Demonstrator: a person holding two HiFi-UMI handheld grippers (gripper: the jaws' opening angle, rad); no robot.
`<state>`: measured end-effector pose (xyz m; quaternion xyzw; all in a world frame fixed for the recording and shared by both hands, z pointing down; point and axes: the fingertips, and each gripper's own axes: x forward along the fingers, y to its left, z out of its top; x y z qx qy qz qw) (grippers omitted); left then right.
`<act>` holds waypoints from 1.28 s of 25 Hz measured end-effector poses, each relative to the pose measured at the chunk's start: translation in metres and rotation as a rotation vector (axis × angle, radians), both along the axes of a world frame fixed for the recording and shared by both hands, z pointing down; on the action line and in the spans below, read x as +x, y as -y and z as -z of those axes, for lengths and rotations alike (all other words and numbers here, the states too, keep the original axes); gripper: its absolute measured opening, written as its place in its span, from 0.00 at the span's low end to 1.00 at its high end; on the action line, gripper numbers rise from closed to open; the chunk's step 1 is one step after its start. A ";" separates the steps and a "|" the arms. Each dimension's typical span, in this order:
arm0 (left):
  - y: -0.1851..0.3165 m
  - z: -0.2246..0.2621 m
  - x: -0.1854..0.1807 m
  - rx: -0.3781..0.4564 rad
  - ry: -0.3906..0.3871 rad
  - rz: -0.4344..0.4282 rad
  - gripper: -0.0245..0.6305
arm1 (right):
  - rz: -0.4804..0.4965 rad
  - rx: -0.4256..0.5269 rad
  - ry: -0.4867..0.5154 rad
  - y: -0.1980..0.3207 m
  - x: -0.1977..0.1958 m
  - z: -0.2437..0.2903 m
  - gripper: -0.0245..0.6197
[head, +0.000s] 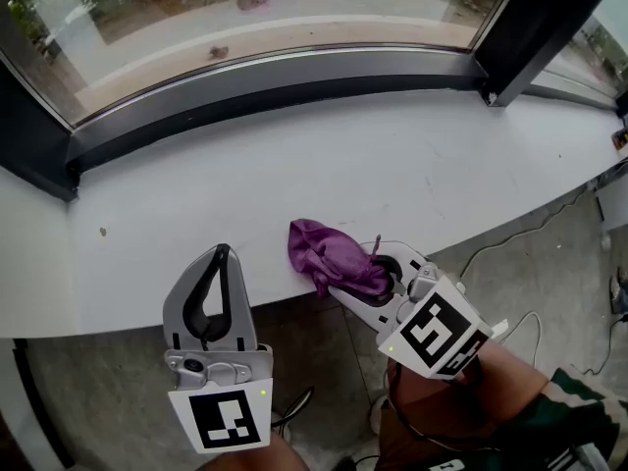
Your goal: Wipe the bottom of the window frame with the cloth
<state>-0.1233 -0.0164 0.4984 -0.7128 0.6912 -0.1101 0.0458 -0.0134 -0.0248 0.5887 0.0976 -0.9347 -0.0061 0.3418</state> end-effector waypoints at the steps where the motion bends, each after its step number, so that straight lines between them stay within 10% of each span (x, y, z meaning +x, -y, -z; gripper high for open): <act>1: -0.002 0.000 -0.001 0.002 0.001 0.000 0.04 | 0.009 -0.003 -0.001 -0.004 -0.006 0.000 0.26; 32: -0.093 -0.010 -0.167 -0.008 0.040 0.334 0.04 | 0.224 0.066 -0.094 -0.078 -0.167 0.004 0.26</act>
